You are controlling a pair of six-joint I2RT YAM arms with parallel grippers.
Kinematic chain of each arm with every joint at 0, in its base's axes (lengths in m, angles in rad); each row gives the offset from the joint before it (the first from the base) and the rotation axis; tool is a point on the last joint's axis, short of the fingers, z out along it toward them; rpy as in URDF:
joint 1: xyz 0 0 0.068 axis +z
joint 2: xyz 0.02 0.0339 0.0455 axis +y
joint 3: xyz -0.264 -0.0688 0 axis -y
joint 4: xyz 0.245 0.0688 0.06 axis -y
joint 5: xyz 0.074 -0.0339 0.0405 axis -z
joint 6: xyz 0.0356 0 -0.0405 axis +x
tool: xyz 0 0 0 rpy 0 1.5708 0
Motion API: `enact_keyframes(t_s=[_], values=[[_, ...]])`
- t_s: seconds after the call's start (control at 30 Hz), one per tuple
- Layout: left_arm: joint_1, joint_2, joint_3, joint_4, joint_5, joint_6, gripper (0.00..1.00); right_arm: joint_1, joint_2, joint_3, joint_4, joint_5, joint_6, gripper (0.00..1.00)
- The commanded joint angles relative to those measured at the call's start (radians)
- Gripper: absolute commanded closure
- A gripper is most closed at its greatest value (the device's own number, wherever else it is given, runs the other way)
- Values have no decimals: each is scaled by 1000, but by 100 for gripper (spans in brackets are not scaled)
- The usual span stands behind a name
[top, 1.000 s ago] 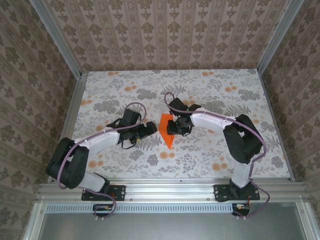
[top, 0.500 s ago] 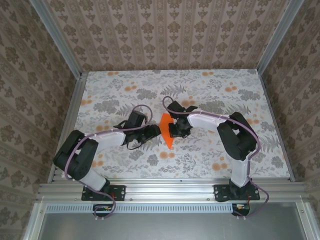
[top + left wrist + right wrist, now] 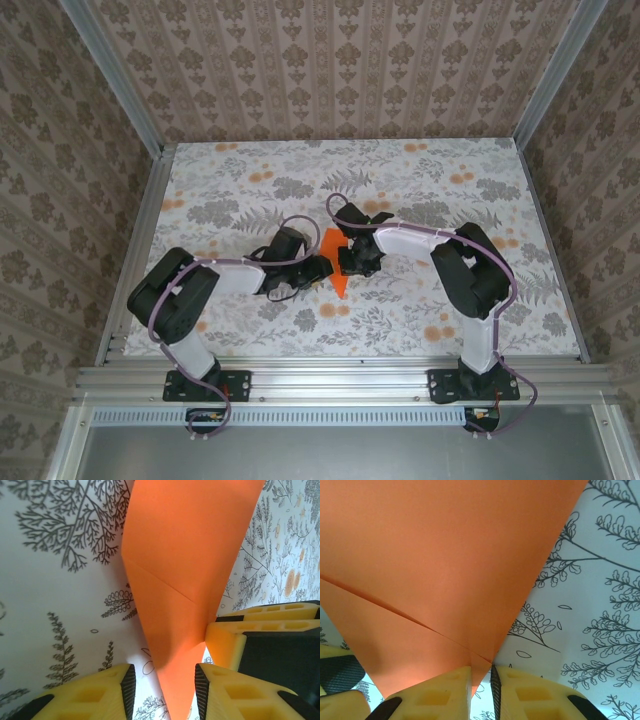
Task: Fold a paper plane with a square sheet of paper (pick it up from the middle)
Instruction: Fold the wing for the fifth time at the center of the table.
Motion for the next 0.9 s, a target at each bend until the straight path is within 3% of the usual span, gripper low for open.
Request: enact_keyframes(t_s=[0.0, 0.3, 0.5, 0.63, 0.87], values=[[-19, 36, -16, 59, 20, -41, 64, -10, 27, -23, 28, 8, 28, 79], [-28, 53, -8, 79, 24, -46, 72, -21, 23, -39, 62, -29, 49, 80], [-28, 54, -1, 67, -4, -4, 85, -39, -38, -61, 101, -83, 66, 80], [-28, 43, 28, -12, -51, 108, 94, -69, -146, -96, 142, -113, 64, 78], [-27, 0, 127, -276, -91, 442, 98, -105, -251, -168, 213, -174, -1, 74]])
